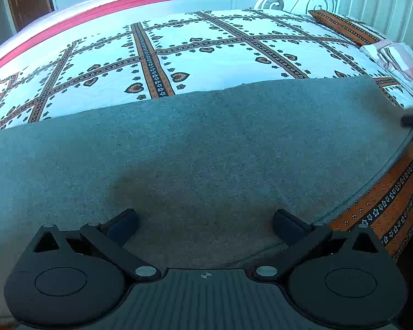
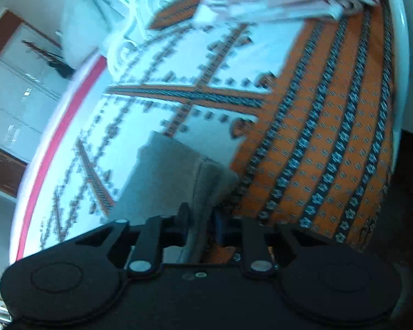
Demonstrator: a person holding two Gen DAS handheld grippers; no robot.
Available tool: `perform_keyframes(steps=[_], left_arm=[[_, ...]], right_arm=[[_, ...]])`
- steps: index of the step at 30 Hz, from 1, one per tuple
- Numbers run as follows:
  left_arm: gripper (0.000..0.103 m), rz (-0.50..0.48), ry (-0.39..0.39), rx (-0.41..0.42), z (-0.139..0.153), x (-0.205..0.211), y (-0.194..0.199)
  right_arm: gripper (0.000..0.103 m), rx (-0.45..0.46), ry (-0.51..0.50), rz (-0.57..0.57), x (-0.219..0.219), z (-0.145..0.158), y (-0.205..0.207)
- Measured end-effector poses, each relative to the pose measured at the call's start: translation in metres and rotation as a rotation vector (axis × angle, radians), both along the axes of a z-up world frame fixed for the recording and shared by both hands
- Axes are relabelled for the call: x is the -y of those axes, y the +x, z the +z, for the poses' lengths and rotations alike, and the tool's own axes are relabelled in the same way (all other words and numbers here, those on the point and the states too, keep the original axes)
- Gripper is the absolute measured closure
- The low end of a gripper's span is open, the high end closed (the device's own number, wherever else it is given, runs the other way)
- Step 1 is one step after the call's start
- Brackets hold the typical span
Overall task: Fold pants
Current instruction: 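Grasp the edge of the grey sweatpants with the right gripper and lift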
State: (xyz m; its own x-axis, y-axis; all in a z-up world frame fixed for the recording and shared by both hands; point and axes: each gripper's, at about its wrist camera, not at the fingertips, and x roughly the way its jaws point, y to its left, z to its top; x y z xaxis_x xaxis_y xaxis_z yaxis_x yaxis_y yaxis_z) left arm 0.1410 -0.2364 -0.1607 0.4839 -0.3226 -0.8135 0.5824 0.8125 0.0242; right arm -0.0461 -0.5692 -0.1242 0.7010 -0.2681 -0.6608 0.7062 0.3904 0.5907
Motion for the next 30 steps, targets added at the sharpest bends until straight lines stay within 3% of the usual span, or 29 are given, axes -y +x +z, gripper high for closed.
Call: perform_keyframes(steps=[4,7,17,25,30], left_arm=[[0.000,-0.004,0.006,0.009,-0.001,0.000,0.000],[0.000,-0.007,0.003,0.004,0.000,0.000,0.001],[0.000,0.036,-0.019,0.023,0.009,-0.026,0.011],[0.000,0.243,-0.095,-0.009,0.020,-0.106,0.037],[0.000,0.423,-0.099,0.017,0.035,-0.180,0.060]], right_arm=[[0.098,0.019,-0.264,0.160,-0.039,0.042,0.016],[0.098,0.056,-0.343,0.242,-0.060,0.062,0.025],[0.099,0.122,-0.399,0.437,-0.113,0.096,0.059],[0.099,0.150,-0.478,0.645,-0.186,0.108,0.093],[0.099,0.173,-0.463,0.782,-0.237,0.105,0.115]])
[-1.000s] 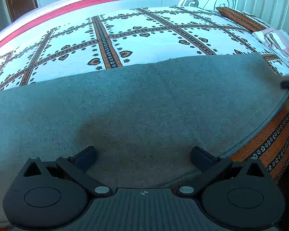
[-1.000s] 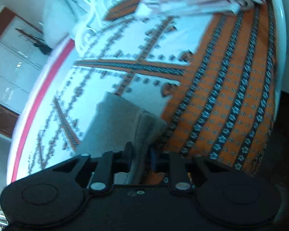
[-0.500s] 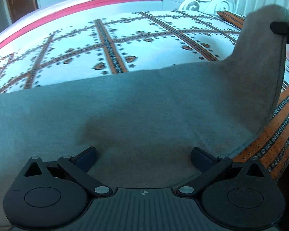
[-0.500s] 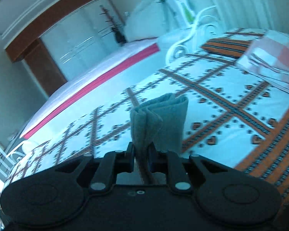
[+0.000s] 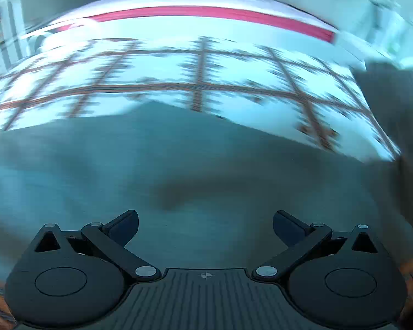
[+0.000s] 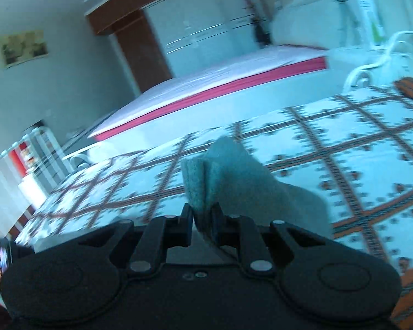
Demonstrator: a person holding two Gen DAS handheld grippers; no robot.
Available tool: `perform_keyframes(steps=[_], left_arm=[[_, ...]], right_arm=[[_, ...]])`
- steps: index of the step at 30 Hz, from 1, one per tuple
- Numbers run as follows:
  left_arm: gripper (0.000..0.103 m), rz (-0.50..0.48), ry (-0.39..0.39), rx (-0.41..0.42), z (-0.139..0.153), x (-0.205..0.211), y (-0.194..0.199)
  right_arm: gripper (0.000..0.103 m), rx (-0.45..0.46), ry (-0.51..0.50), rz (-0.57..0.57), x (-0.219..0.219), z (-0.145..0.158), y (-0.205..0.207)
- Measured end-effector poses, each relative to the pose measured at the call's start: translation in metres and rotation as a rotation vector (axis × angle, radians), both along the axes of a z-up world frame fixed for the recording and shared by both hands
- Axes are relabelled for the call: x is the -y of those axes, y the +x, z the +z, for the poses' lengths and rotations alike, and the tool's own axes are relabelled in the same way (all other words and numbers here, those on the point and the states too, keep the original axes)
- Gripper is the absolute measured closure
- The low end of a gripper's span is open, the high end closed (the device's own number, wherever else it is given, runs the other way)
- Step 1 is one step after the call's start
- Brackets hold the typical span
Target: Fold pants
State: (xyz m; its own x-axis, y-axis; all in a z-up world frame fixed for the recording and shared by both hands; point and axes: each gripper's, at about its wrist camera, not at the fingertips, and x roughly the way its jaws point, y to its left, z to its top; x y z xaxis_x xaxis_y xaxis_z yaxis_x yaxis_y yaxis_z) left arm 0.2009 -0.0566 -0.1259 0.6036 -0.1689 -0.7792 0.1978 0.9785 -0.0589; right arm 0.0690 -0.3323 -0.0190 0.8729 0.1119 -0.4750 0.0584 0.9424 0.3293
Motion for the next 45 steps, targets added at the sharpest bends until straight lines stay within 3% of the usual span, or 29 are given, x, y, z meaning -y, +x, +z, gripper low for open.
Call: perform_keyframes(steps=[8,15,18,27,30,33,35,40,45], left_arm=[[0.000,0.214,0.031,0.014,0.005,-0.100,0.014],[0.000,0.273,-0.016,-0.048,-0.022,-0.130,0.011],[0.000,0.274,-0.013,-0.046,-0.025,-0.133,0.011],[0.000,0.281,-0.044,-0.043,-0.023,-0.132,0.008],[0.000,0.280,-0.038,-0.047,-0.025,-0.132,0.008],[0.000,0.276,-0.029,-0.039,-0.024,-0.132,0.006],[0.000,0.277,-0.031,-0.037,-0.024,-0.133,0.005],[0.000,0.280,-0.031,-0.031,-0.024,-0.137,0.005],[0.000,0.279,-0.029,-0.027,-0.024,-0.137,0.004]], right_arm=[[0.099,-0.060,0.016,0.217,-0.096,-0.026,0.034],[0.095,-0.219,-0.135,0.280,-0.157,-0.085,0.046],[0.087,-0.262,-0.120,0.306,-0.158,-0.091,0.046],[0.091,-0.223,-0.206,0.374,-0.169,-0.077,0.022],[0.090,-0.253,-0.261,0.412,-0.176,-0.087,0.023],[0.080,-0.269,-0.262,0.422,-0.177,-0.084,0.026],[0.060,-0.246,-0.220,0.434,-0.174,-0.073,0.023],[0.061,-0.169,-0.161,0.396,-0.160,-0.048,0.021],[0.069,-0.194,-0.237,0.271,-0.152,-0.054,0.061]])
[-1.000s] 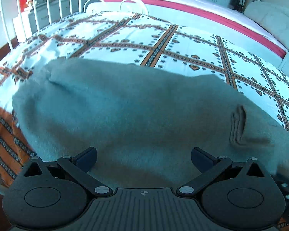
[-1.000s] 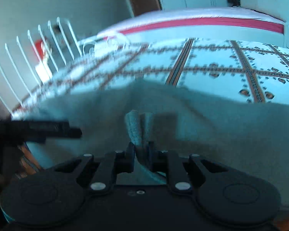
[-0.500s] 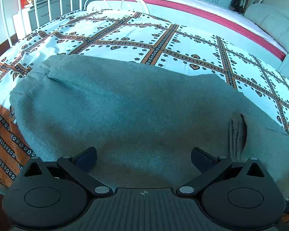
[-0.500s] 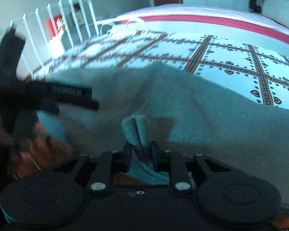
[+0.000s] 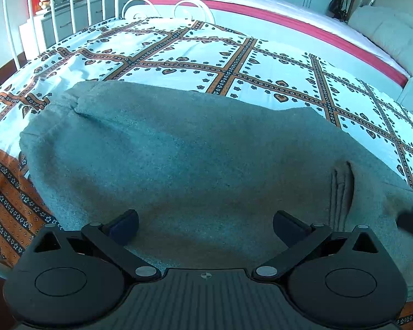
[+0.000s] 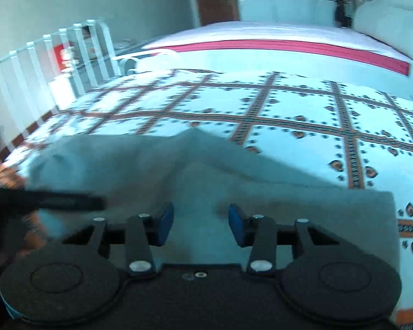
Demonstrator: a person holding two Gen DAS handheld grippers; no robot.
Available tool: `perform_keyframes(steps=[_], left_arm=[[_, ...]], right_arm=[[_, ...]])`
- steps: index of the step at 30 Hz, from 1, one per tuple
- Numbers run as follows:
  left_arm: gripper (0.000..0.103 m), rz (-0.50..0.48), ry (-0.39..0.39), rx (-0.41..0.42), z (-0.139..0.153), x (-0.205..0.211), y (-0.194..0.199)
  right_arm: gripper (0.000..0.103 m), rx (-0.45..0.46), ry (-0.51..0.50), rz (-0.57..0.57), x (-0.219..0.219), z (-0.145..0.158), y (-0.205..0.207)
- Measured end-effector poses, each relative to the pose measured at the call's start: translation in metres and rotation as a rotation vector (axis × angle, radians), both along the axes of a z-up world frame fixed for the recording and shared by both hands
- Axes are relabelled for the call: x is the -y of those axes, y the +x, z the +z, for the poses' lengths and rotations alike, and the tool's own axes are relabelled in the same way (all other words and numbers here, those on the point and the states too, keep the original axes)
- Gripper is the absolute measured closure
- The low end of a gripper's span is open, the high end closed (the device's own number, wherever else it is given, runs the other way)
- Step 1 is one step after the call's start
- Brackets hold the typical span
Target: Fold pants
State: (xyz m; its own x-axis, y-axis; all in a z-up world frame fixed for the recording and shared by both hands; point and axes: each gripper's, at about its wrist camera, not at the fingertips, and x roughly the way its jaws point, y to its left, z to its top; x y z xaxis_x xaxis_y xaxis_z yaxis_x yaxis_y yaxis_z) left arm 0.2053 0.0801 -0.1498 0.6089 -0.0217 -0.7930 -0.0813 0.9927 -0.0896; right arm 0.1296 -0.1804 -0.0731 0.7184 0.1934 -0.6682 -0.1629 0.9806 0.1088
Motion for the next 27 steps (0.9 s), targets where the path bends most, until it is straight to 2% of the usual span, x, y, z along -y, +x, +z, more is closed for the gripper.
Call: perform_keyframes(steps=[4,6,10,12,14,16,18,21,24,27], left_arm=[[0.000,0.001,0.000,-0.001,0.000,0.000,0.000],[0.000,0.000,0.000,-0.002,-0.001,0.001,0.000],[0.000,-0.002,0.002,-0.008,-0.003,0.001,0.001],[0.000,0.000,-0.002,-0.010,-0.004,0.001,0.003],[0.000,0.003,-0.008,-0.010,-0.004,0.001,0.003],[0.000,0.006,-0.013,-0.011,-0.004,0.000,0.004],[0.000,0.008,-0.019,-0.011,-0.004,0.000,0.004],[0.000,0.006,-0.022,-0.011,-0.004,0.001,0.005],[0.000,0.006,-0.026,-0.013,-0.005,0.002,0.005],[0.000,0.003,-0.026,-0.016,-0.005,0.005,0.005]], right_arm=[[0.071,0.003,-0.073,-0.046,-0.004,-0.012,0.027],[0.071,-0.017,-0.075,-0.058,-0.007,-0.021,0.037],[0.066,-0.066,-0.088,-0.012,-0.024,-0.045,0.047],[0.066,-0.051,-0.104,0.029,-0.033,-0.045,0.043],[0.072,-0.069,-0.031,0.087,-0.035,-0.034,0.035],[0.070,-0.013,-0.036,0.090,-0.034,-0.021,0.019],[0.071,-0.003,-0.046,0.076,-0.024,-0.016,0.007],[0.071,-0.027,-0.071,0.048,-0.010,-0.020,-0.010],[0.073,-0.071,-0.121,0.105,-0.019,-0.037,-0.023],[0.073,-0.042,-0.167,0.104,-0.030,-0.045,-0.035]])
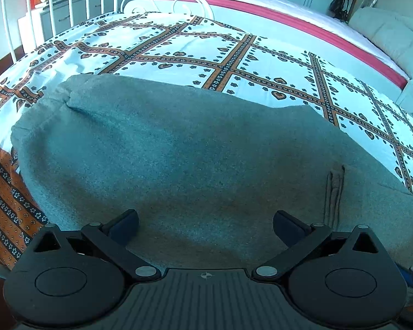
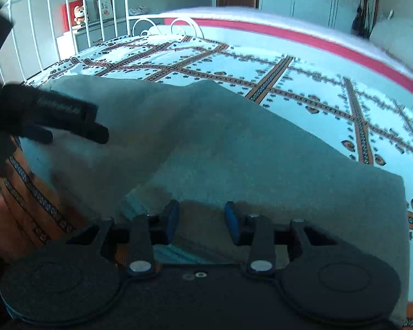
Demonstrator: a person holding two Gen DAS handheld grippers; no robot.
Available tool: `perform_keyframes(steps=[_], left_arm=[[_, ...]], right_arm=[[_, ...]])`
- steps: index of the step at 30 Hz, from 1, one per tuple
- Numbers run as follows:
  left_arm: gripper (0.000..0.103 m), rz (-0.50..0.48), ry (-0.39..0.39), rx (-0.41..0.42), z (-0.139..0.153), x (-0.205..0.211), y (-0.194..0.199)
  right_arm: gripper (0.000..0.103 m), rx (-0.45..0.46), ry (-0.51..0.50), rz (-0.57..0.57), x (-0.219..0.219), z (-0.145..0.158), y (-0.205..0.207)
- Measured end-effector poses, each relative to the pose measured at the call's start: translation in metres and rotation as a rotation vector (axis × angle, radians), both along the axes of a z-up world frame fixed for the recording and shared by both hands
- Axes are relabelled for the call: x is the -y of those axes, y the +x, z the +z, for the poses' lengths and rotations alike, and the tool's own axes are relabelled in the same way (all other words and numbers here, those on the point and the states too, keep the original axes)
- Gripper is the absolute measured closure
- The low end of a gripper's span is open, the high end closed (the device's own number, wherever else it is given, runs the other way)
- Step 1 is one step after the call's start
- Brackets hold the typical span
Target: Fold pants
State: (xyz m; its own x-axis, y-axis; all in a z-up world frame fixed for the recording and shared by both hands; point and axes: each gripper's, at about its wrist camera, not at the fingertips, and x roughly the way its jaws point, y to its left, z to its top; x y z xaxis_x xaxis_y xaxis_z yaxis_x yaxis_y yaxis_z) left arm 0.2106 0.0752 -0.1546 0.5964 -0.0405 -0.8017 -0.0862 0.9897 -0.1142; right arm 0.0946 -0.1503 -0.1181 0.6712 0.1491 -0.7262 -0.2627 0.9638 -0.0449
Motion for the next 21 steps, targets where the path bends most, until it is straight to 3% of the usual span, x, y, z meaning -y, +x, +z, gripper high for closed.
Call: perform_keyframes(steps=[3,5,6,8,13,15,16,21], left_arm=[[0.000,-0.011,0.005,-0.003,-0.001,0.004,0.001],[0.000,-0.014,0.012,-0.005,-0.001,0.005,0.000],[0.000,-0.015,0.012,-0.005,-0.001,0.005,0.000],[0.000,-0.015,0.013,-0.005,-0.001,0.005,0.000],[0.000,-0.019,0.007,-0.009,0.001,0.005,-0.001],[0.000,-0.020,-0.007,-0.021,0.004,0.001,-0.002],[0.000,-0.019,-0.005,-0.022,0.007,-0.001,-0.002],[0.000,0.012,-0.004,-0.012,0.026,-0.025,-0.006]], right_arm=[[0.075,-0.005,0.006,0.019,0.001,0.002,-0.007],[0.077,-0.021,0.070,0.011,0.012,0.008,-0.005],[0.075,-0.019,0.125,-0.013,0.020,0.014,-0.004],[0.063,0.024,0.176,-0.076,0.029,0.022,-0.003],[0.060,0.042,0.163,-0.102,0.032,0.027,0.009],[0.050,0.064,0.181,-0.101,0.031,0.032,0.010],[0.031,0.068,0.169,-0.091,0.028,0.033,0.010],[0.036,0.088,0.186,-0.037,0.020,0.036,0.008]])
